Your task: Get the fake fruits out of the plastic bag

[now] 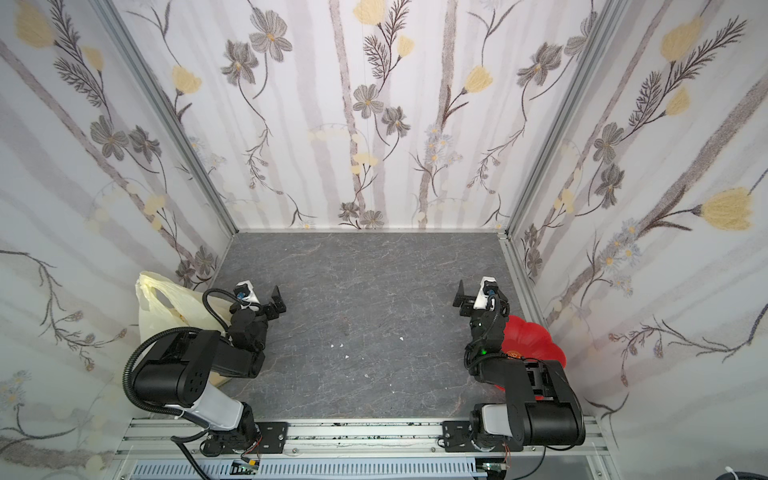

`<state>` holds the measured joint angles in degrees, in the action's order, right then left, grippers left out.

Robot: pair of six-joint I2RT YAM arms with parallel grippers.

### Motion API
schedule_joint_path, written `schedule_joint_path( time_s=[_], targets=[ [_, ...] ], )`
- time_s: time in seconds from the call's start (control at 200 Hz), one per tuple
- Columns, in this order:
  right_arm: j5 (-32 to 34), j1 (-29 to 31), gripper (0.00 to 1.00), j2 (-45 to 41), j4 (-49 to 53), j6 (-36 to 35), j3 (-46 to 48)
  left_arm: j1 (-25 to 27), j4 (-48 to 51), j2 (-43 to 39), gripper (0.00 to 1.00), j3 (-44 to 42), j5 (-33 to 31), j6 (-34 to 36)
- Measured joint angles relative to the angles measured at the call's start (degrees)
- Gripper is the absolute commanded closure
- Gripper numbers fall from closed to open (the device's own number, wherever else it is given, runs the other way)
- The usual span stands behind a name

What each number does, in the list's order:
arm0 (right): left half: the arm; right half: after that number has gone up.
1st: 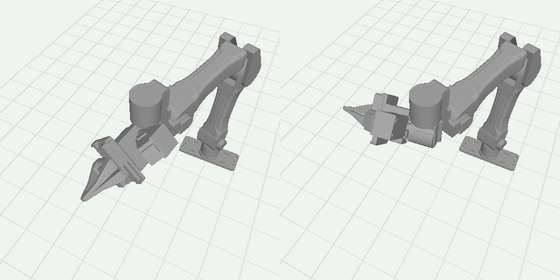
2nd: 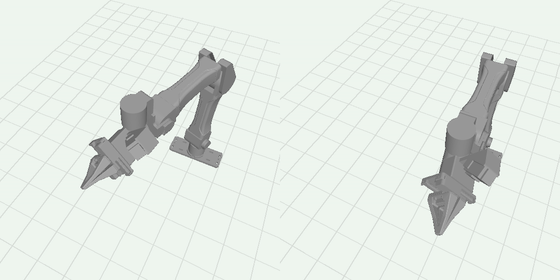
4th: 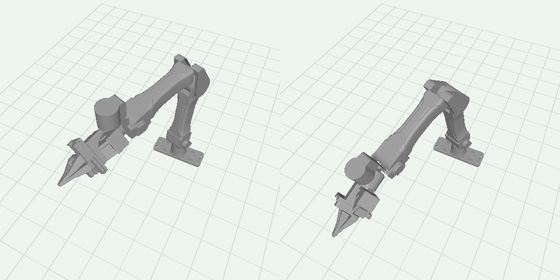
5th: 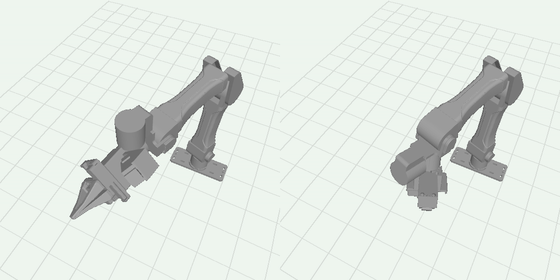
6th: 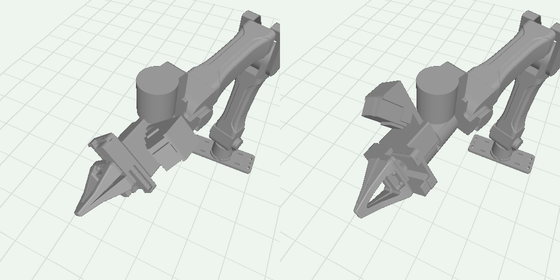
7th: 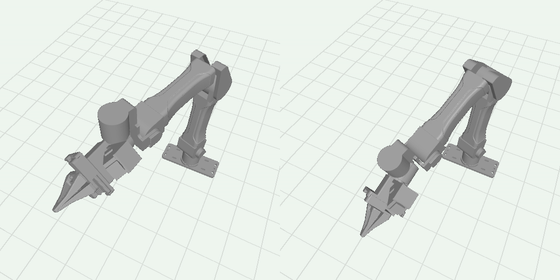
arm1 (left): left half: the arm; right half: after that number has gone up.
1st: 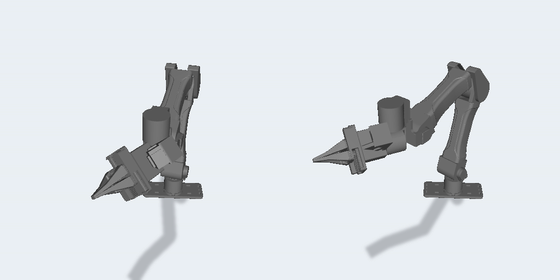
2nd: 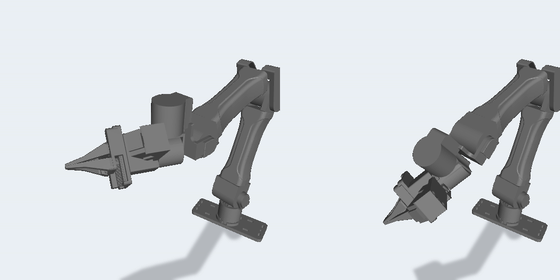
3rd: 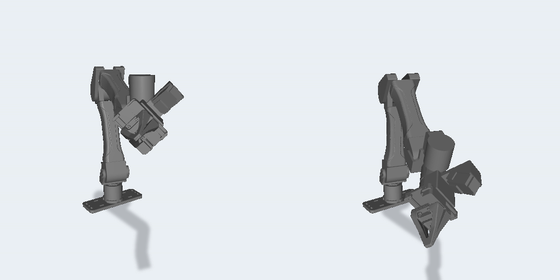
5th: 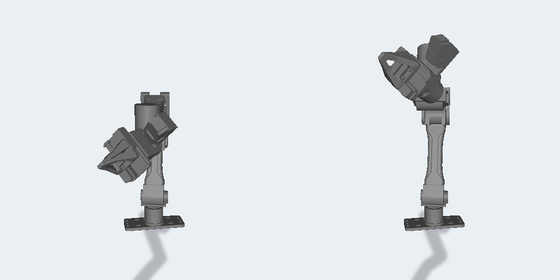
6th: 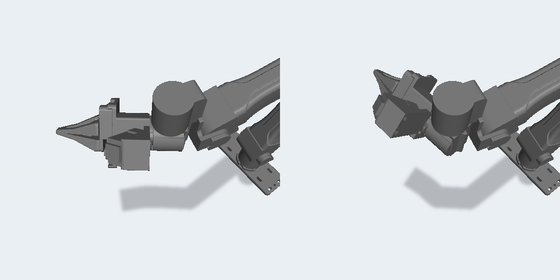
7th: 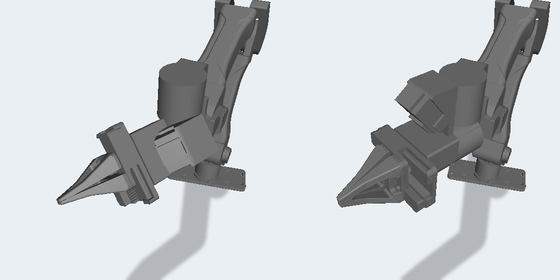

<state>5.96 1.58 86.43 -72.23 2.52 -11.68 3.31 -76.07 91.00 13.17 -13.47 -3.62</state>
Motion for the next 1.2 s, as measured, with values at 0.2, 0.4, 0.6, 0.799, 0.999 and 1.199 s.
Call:
schedule_joint_path(
  time_s=[0.2,0.4,0.6,0.799,0.999,1.199],
  targets=[
    [0.00,0.00,0.00,0.00,0.00,0.00,0.00,0.00,0.00,0.00,0.00,-0.07,0.00,0.00],
    [-0.13,0.37,0.00,-0.17,-0.48,-0.33,0.76,2.29,0.02,-5.03,0.00,-2.40,-0.50,0.96],
    [-1.31,2.40,0.00,-5.49,0.39,-2.62,2.69,9.70,1.16,-16.13,0.00,-4.52,-6.62,5.33],
    [-0.52,5.31,0.00,-23.06,6.10,-3.13,3.87,11.63,18.97,-32.20,0.00,3.69,-9.40,-2.86],
    [0.15,5.27,0.00,-37.70,26.60,5.09,-4.44,11.47,44.54,-40.39,0.00,15.72,-3.96,-17.66],
    [-0.09,4.22,0.00,-45.83,47.84,15.89,-11.80,10.67,63.08,-58.62,0.00,15.43,-2.21,-33.18]
  ],
)
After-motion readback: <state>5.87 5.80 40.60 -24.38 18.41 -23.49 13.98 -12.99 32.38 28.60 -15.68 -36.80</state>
